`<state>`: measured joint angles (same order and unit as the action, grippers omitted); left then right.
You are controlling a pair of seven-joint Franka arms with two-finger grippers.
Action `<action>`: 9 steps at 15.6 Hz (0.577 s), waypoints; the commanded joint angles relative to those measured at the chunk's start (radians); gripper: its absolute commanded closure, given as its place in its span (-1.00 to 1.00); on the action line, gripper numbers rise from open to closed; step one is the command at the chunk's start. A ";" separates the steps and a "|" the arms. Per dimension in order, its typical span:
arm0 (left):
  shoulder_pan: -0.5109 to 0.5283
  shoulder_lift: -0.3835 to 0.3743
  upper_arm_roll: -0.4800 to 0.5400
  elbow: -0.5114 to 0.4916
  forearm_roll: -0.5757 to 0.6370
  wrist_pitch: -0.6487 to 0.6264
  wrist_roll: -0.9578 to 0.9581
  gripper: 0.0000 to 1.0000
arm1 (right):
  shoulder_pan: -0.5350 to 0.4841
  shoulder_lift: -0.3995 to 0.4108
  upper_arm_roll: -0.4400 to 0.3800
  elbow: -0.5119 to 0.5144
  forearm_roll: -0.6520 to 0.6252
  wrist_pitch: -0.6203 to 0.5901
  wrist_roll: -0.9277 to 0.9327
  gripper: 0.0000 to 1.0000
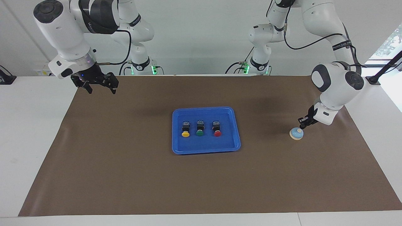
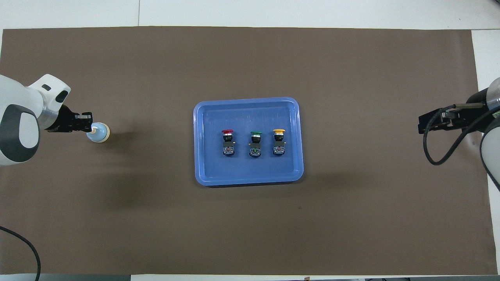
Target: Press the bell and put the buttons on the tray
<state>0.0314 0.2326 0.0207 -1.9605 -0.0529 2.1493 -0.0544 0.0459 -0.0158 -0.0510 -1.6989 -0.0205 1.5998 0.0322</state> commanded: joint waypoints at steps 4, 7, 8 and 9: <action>-0.015 0.042 0.008 -0.003 0.027 0.026 0.011 1.00 | -0.017 -0.010 0.013 -0.007 -0.007 -0.014 0.009 -1.00; -0.007 0.031 0.010 0.141 0.027 -0.182 0.010 1.00 | -0.017 -0.010 0.014 -0.007 -0.007 -0.014 0.009 -1.00; -0.008 0.024 0.010 0.182 0.027 -0.253 0.010 1.00 | -0.017 -0.010 0.014 -0.007 -0.007 -0.014 0.009 -1.00; -0.007 0.016 0.010 0.222 0.027 -0.317 0.010 1.00 | -0.015 -0.010 0.014 -0.007 -0.007 -0.014 0.009 -1.00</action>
<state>0.0298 0.2578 0.0231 -1.8362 -0.0482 1.9708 -0.0485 0.0459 -0.0158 -0.0510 -1.6989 -0.0205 1.5998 0.0322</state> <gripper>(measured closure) 0.991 0.000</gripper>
